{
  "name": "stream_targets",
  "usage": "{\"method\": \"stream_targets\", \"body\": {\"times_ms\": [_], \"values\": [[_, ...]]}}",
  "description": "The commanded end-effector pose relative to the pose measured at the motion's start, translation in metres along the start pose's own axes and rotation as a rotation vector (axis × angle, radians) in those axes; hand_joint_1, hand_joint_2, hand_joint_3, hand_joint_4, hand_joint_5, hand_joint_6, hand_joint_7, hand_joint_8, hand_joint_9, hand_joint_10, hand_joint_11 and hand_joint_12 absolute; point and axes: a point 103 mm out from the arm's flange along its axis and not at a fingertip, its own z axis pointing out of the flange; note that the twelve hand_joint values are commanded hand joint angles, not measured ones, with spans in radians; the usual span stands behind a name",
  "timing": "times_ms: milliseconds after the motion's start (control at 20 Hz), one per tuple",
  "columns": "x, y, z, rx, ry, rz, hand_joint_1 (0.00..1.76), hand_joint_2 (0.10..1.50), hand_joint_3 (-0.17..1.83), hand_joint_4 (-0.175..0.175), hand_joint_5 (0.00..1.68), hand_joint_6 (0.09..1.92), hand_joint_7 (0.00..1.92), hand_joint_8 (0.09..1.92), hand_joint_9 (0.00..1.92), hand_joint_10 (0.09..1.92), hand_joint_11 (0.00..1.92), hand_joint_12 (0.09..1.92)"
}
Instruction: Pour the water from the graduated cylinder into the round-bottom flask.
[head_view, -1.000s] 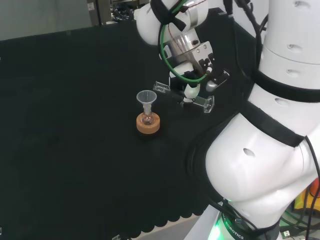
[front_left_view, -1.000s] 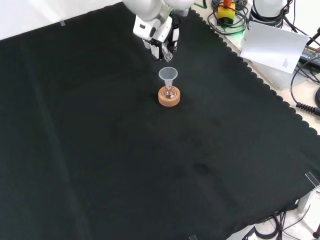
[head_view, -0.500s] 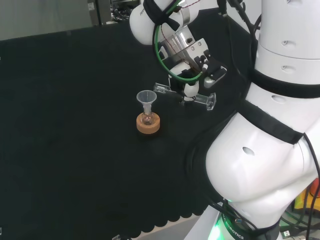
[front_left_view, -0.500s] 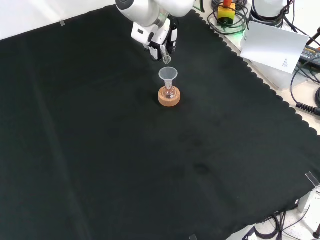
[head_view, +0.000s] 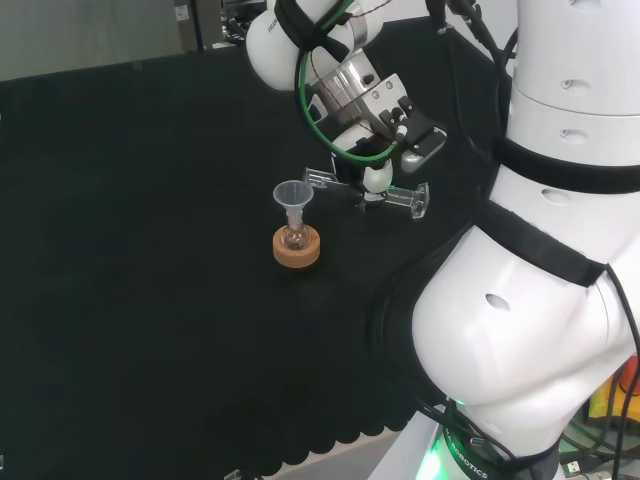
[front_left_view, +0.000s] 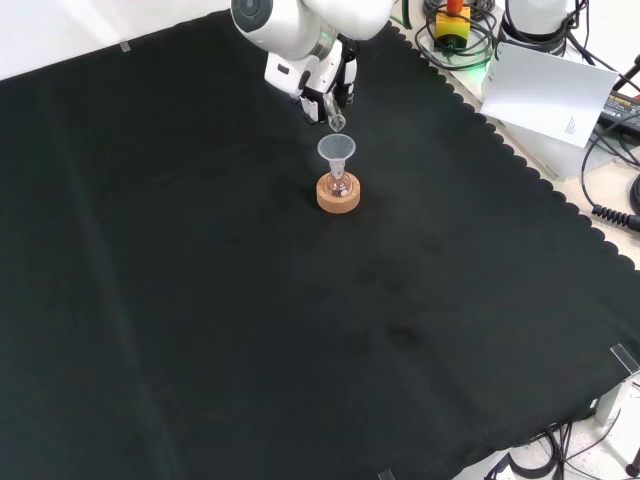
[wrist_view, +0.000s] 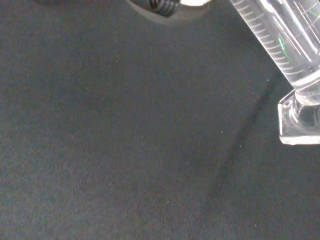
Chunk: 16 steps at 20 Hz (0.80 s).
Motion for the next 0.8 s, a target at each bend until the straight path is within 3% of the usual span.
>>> {"method": "stream_targets", "body": {"times_ms": [50,400,800], "values": [[0.003,-0.001,-0.003,0.021,-0.031,0.009,1.28,1.05,0.00,-0.175,1.12,0.77,1.15,0.75,1.47,0.09,1.19,0.80],[0.006,0.000,-0.006,0.089,-0.069,0.040,1.28,1.05,0.00,-0.175,1.12,0.77,1.15,0.75,1.47,0.09,1.19,0.80],[0.009,-0.002,-0.014,0.106,-0.093,0.056,1.28,1.05,0.00,-0.175,1.12,0.77,1.15,0.75,1.47,0.09,1.19,0.80]]}}
